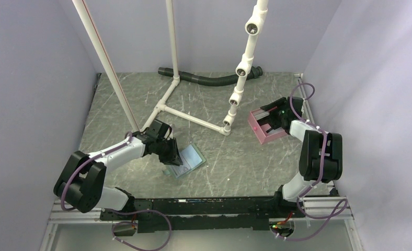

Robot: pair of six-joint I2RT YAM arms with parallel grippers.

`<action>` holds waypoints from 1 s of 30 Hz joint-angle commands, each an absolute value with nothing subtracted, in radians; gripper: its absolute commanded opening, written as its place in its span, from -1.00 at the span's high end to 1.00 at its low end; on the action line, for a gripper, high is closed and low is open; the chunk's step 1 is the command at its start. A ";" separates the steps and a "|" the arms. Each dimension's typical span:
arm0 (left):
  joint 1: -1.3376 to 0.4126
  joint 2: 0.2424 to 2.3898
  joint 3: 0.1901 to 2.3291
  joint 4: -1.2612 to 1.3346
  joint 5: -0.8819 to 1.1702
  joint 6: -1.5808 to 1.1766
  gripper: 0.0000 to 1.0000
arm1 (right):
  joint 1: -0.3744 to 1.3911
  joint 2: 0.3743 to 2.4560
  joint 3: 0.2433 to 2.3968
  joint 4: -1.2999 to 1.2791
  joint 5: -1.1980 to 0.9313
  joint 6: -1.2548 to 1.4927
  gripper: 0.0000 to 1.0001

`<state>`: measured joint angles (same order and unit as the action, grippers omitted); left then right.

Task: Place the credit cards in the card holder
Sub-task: Pick up the credit card from the storage box.

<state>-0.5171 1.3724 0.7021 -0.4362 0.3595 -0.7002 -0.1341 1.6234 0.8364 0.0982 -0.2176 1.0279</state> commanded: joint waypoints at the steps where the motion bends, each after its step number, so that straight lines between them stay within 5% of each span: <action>1: -0.522 1.343 0.695 -0.440 0.350 -0.706 0.49 | -0.132 1.609 0.853 0.168 -0.210 1.067 -0.38; 23: -0.521 1.332 0.693 -0.448 0.347 -0.705 0.48 | -0.132 1.584 0.850 0.139 -0.201 1.078 0.51; 30: -0.522 1.322 0.698 -0.457 0.345 -0.706 0.48 | -0.132 1.494 0.869 0.027 -0.185 1.047 1.00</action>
